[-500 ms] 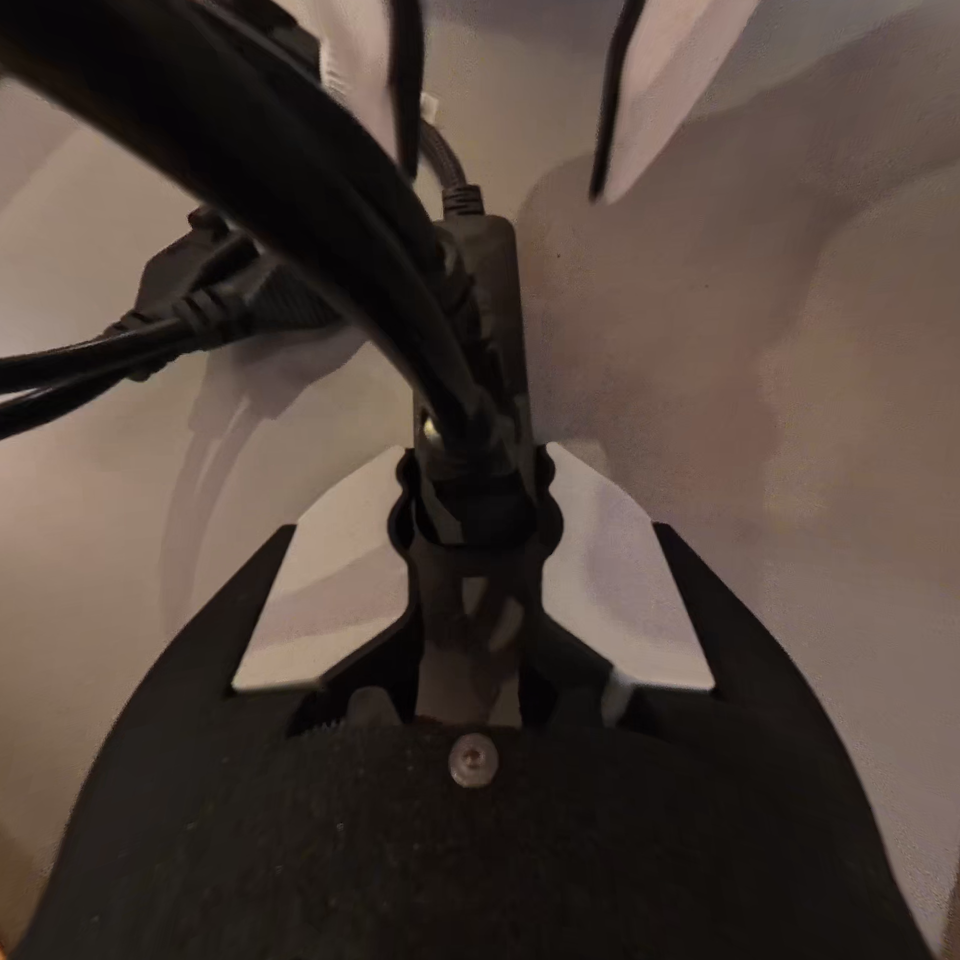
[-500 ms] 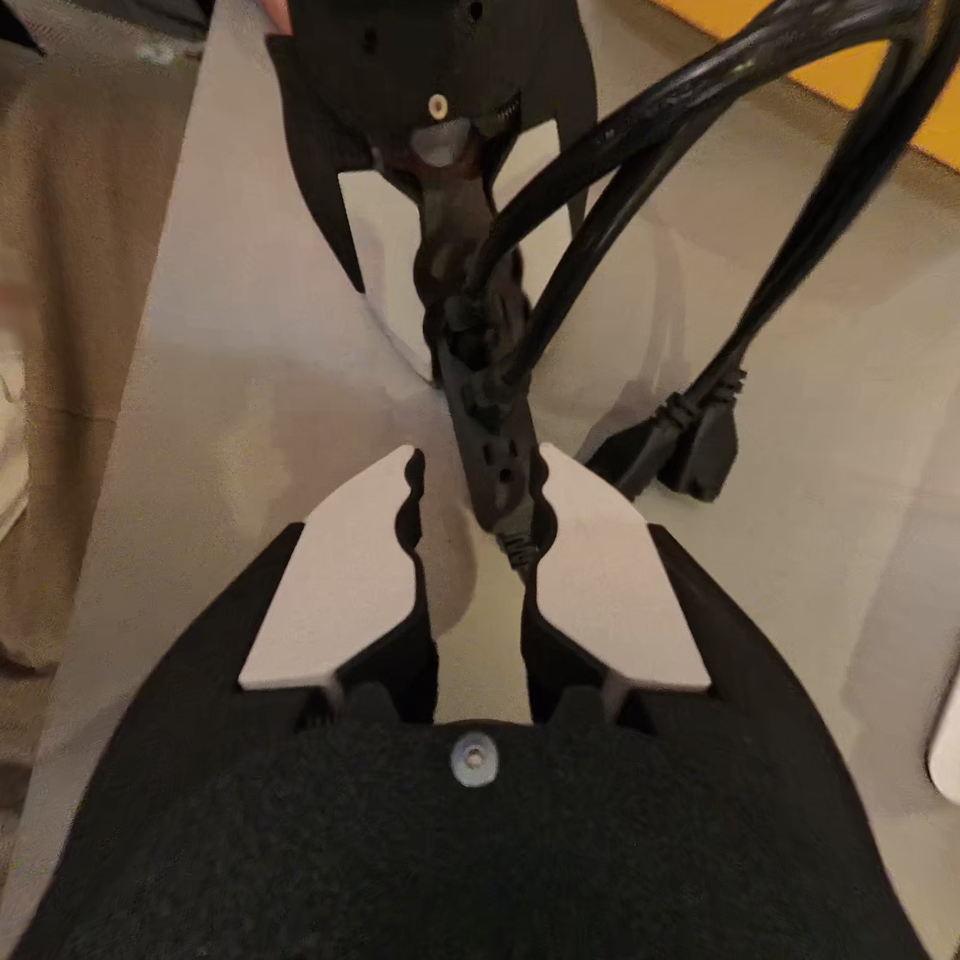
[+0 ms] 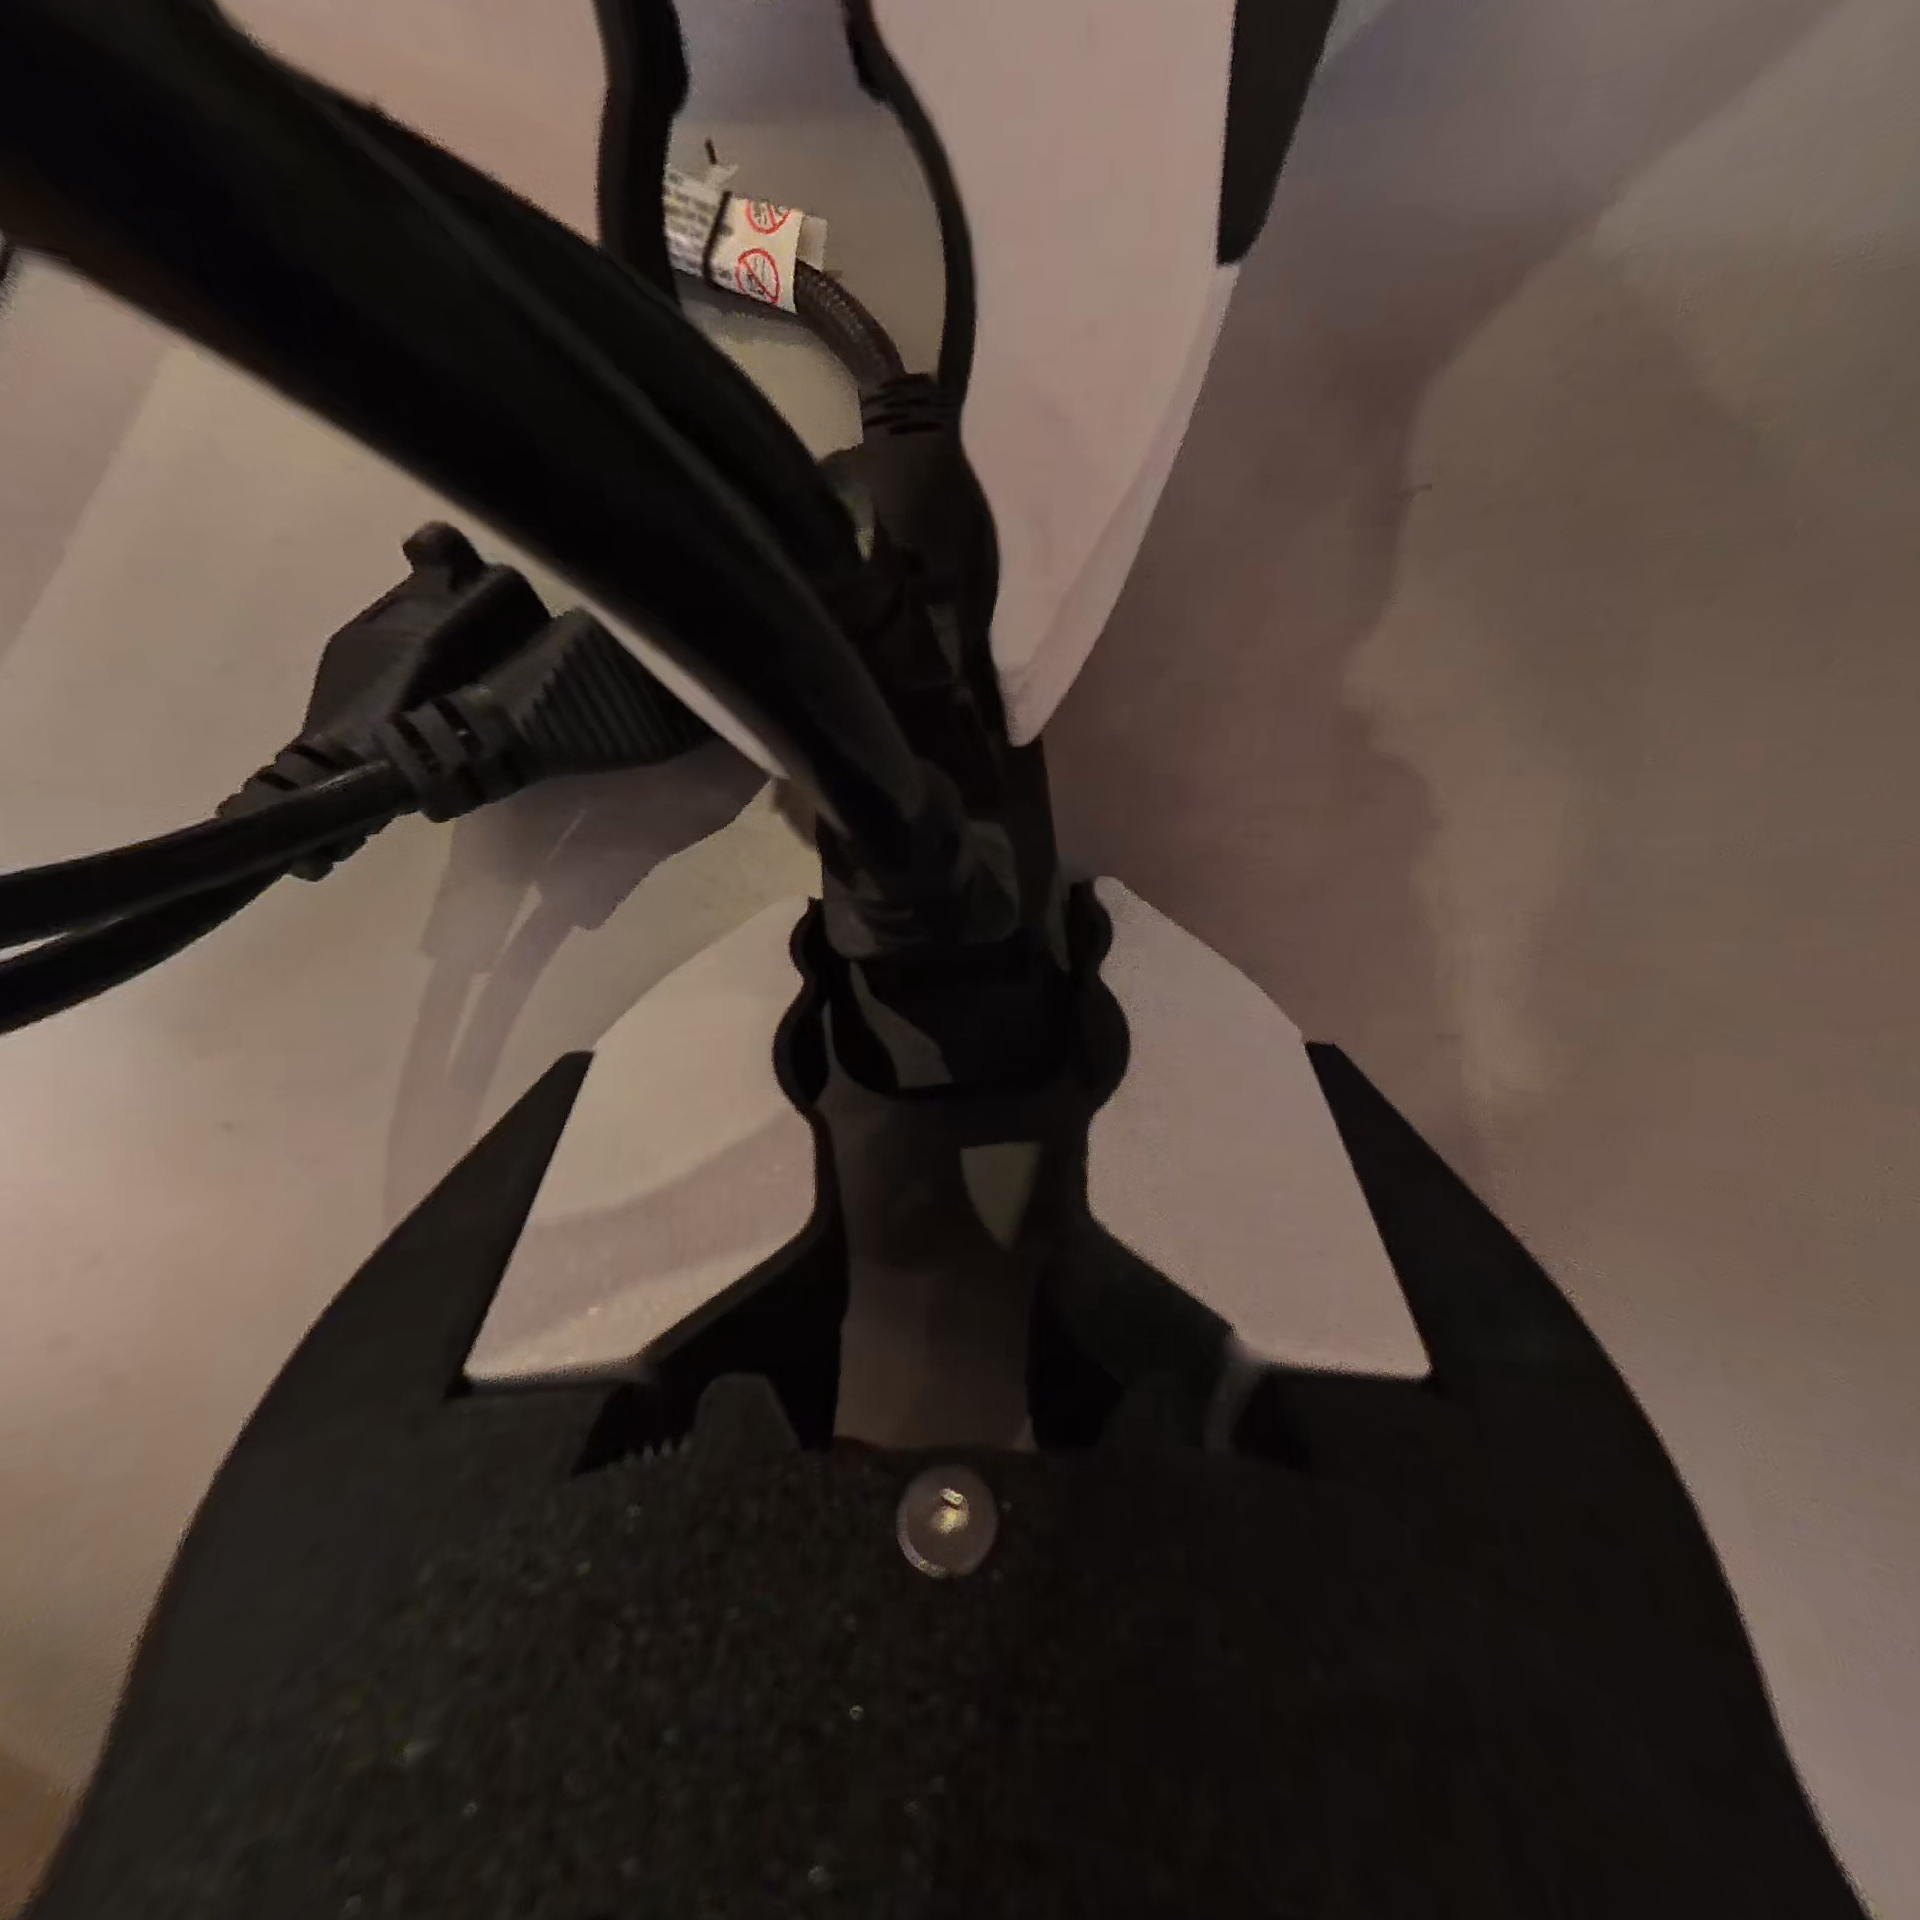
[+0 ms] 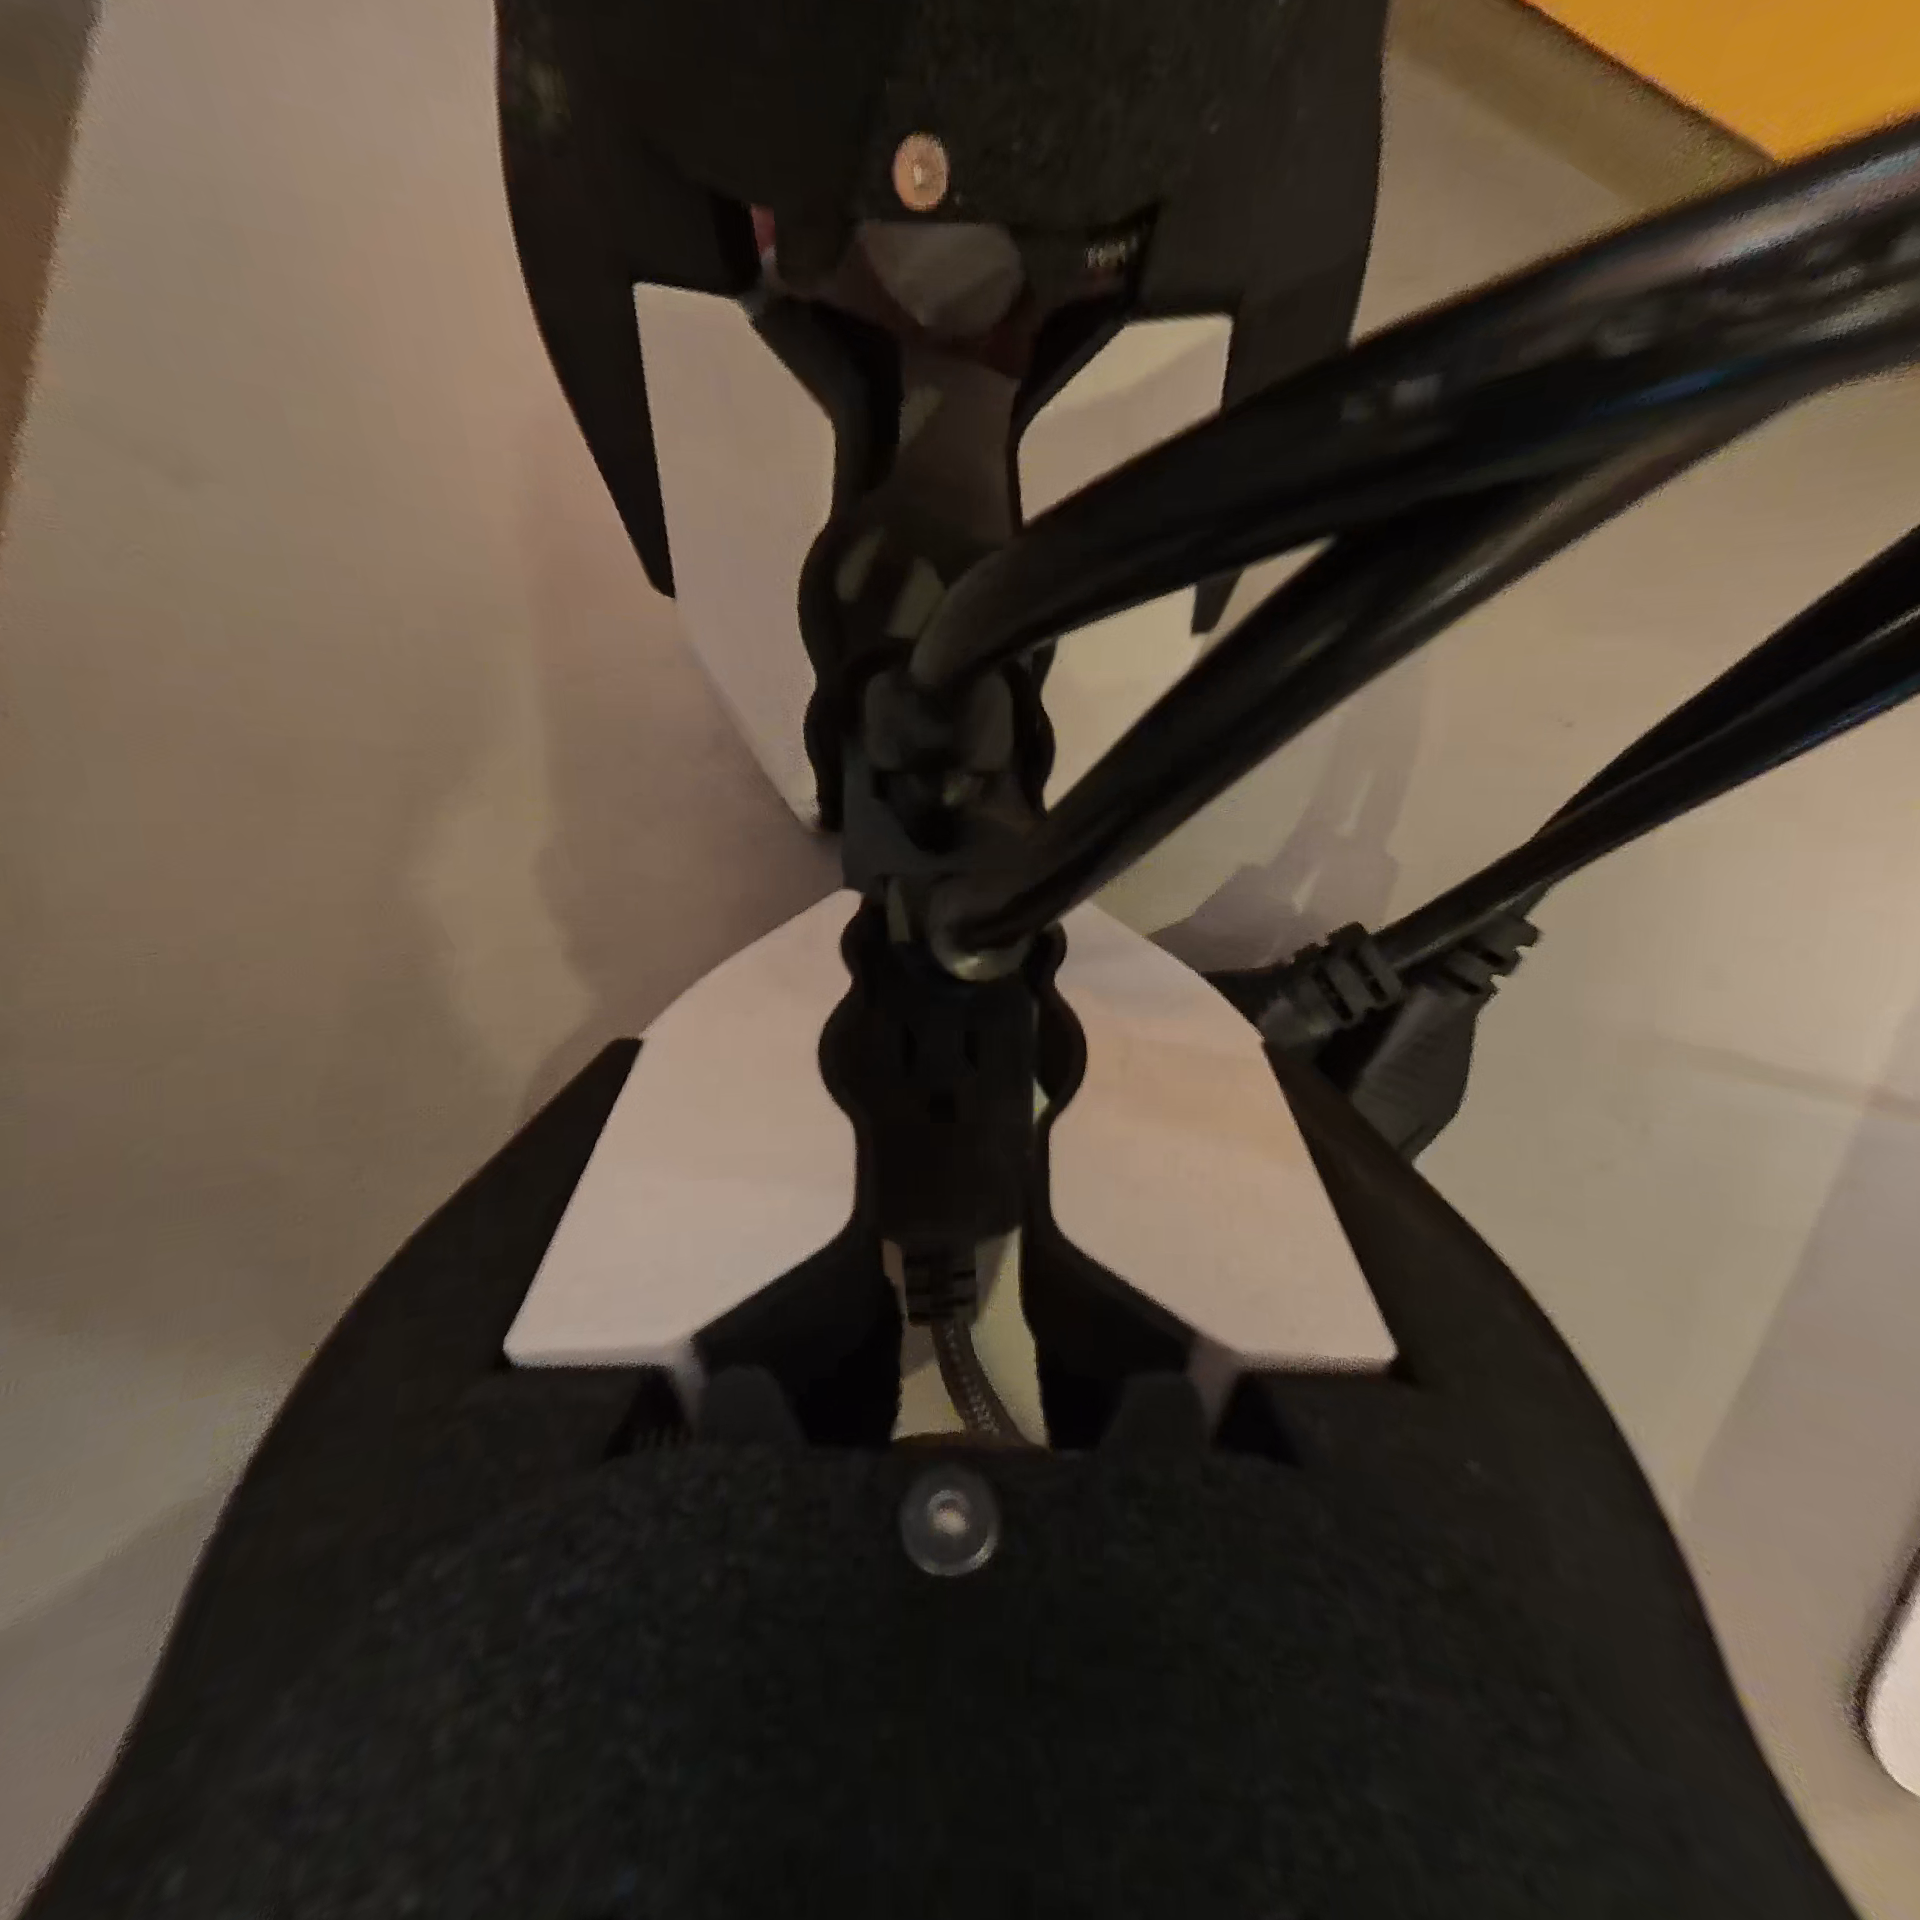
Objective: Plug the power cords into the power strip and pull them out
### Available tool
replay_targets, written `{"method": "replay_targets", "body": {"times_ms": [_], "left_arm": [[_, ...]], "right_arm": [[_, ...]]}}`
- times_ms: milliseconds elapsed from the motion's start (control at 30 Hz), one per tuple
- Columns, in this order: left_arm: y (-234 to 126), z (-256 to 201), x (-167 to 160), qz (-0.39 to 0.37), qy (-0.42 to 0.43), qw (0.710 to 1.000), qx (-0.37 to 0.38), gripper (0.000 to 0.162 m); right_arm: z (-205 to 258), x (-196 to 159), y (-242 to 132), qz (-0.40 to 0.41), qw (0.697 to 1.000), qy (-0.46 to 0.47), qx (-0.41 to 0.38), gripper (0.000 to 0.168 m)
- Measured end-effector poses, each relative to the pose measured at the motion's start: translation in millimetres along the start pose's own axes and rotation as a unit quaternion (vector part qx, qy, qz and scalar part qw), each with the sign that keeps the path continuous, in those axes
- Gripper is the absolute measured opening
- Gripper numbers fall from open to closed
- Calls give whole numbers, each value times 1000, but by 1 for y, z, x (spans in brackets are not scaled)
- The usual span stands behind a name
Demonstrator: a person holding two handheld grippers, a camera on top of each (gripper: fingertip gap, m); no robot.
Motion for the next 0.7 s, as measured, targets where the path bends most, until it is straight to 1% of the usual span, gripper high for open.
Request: {"method": "replay_targets", "body": {"times_ms": [67,133,267,400,700], "left_arm": [[0,0,0,0,0,1000,-3,45],[0,0,0,0,0,1000,-2,45],[1,1,0,-3,-2,1000,2,45],[2,1,1,-6,0,1000,8,45],[2,1,1,-7,3,1000,20,45]], "right_arm": [[-4,0,1,-1,999,28,23,26],[-6,1,2,3,999,33,38,26],[-6,8,1,57,997,25,35,26],[-6,14,-1,82,996,21,38,26],[-6,7,-5,66,997,24,30,25]]}}
Point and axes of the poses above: each gripper's, where its closed fingertips meet, y out along the fingers, x out of its top, z = x × y across the jaws, the point moved 9 cm from there along -y, back along the fingers, and after that the axes turned 15 degrees about -z, right-handed, at the moved point
